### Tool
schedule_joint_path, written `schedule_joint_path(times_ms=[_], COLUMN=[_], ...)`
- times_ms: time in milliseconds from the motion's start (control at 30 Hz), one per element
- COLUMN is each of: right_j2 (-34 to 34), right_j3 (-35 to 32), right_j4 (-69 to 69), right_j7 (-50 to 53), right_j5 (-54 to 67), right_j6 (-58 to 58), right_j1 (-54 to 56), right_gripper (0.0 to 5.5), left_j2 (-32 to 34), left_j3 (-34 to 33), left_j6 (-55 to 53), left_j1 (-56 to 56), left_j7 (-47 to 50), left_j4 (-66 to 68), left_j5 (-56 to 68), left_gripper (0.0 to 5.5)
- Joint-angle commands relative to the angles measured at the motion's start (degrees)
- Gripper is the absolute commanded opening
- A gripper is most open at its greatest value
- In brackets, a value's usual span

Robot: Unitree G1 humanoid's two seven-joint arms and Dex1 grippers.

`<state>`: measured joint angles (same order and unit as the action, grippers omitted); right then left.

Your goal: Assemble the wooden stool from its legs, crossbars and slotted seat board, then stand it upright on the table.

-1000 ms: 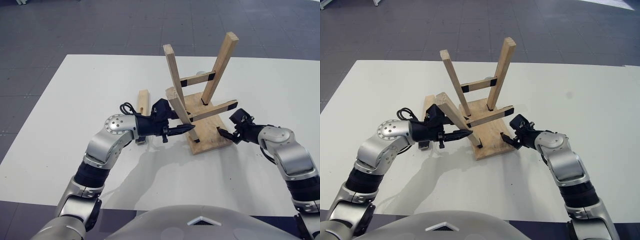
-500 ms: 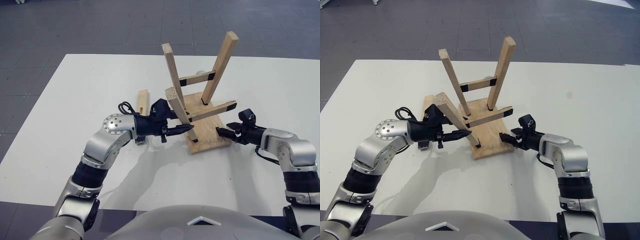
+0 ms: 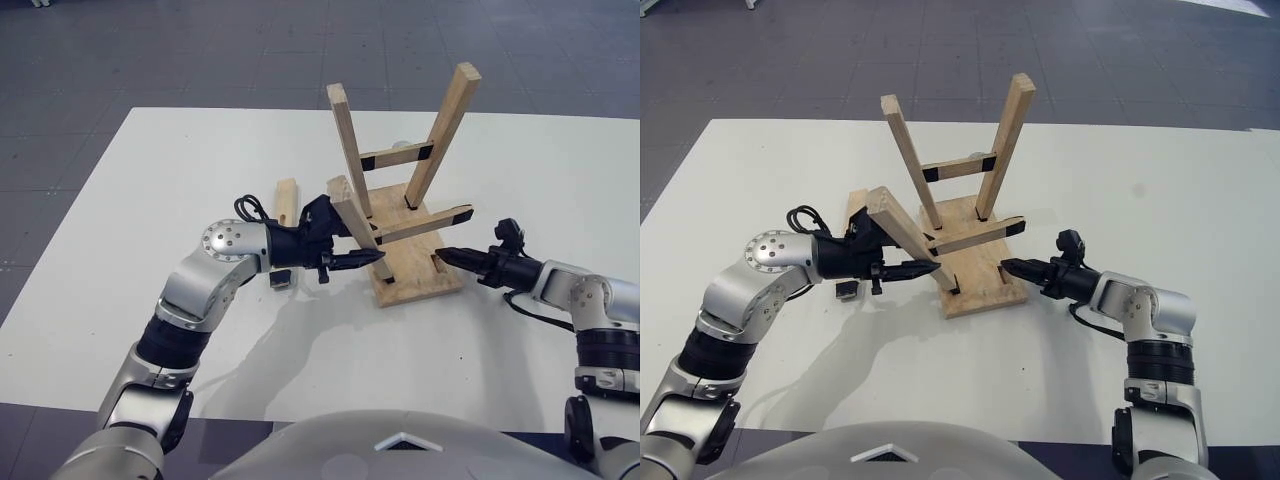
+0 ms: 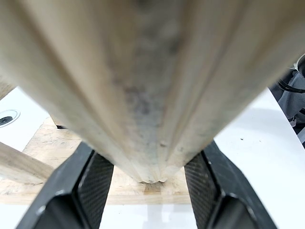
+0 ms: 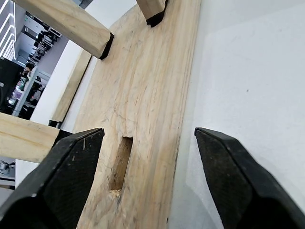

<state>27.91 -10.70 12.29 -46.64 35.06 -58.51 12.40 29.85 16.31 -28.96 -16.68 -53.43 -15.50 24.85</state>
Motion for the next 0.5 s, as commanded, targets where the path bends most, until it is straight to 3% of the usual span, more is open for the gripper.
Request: schedule_joint_path(times_ms=[33, 500], right_j2=[-1.5, -6.5], right_j3=[-1.5, -12.2], right_j4=[4.0, 13.7], right_j7=[3.2, 18.2], right_j5=[0.4, 0.7], right_j6=[-2.6, 7.5], right_j1=[-1.1, 1.9], right_gripper=[3.53, 3.53], left_j2=[1.9, 3.4], left_j3=[0.5, 6.3], left_j6=[-2.1, -3.5], left_j1=[-0.4, 0.8], left_j7=[-0.4, 3.7], left_j4=[1.5, -3.6], left_j5=[-1.9, -9.3], left_gripper=[2.08, 2.08])
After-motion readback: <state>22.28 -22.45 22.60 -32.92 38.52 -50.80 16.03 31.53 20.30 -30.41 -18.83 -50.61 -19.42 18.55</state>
